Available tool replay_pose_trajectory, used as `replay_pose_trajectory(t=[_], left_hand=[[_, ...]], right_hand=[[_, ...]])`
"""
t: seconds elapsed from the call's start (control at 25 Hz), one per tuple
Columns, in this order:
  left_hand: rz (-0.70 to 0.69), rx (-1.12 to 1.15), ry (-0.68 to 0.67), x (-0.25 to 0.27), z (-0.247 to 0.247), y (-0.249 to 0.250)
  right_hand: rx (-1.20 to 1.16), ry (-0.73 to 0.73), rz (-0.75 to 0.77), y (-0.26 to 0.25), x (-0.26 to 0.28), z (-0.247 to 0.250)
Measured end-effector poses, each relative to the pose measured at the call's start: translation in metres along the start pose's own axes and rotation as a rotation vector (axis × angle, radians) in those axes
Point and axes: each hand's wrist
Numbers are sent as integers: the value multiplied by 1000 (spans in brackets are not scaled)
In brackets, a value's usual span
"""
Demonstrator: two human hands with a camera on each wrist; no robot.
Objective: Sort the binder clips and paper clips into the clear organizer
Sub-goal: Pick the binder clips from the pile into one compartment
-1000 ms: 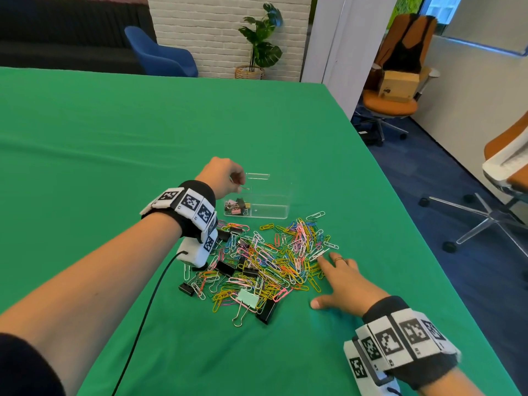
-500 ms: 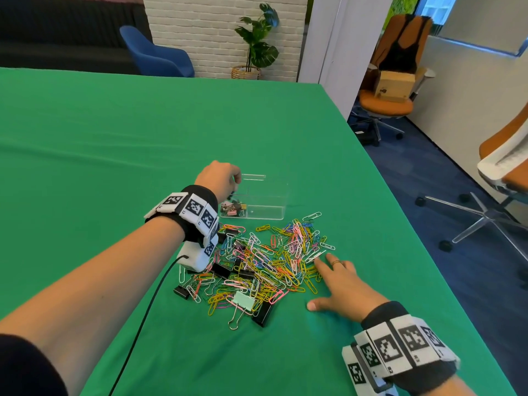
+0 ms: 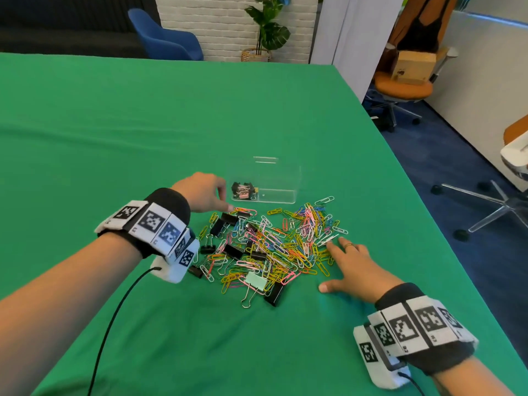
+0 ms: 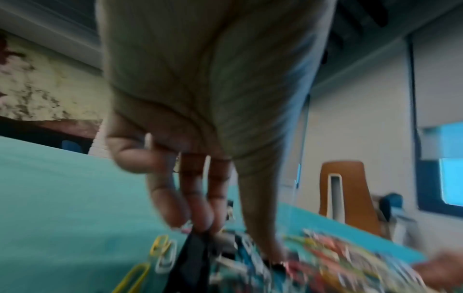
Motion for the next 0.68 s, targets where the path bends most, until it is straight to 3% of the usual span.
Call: replay_pose_trajectory(t=[0.08,0.28,0.36,0.48,0.6,0.68], left_hand=[[-18,-72,-219,7,-17,1],[-271,-7,-314,16,-40,14],[-290,-25,-315,22,-41,10],[-291,-14,-267,31,-46,4],[-336,-80,-135,37,-49,2],[-362,-106,-72,39,-48,-1]], right_hand=[[2,13,-1,-1,-1,0],[32,-45,-16,-3,5,8],[92,25,-26,-14,8,20],[31,332,150,-62,2,37],[0,194,391,-114,-11,34],[114,79,454,-129,-17,23]])
Point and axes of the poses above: each hand's wrist, its own x-axis away from the middle knuckle, its own z-axis out of the back of the hand, y = z × x, and after that the axes turned 5 degrees about -z, right-handed
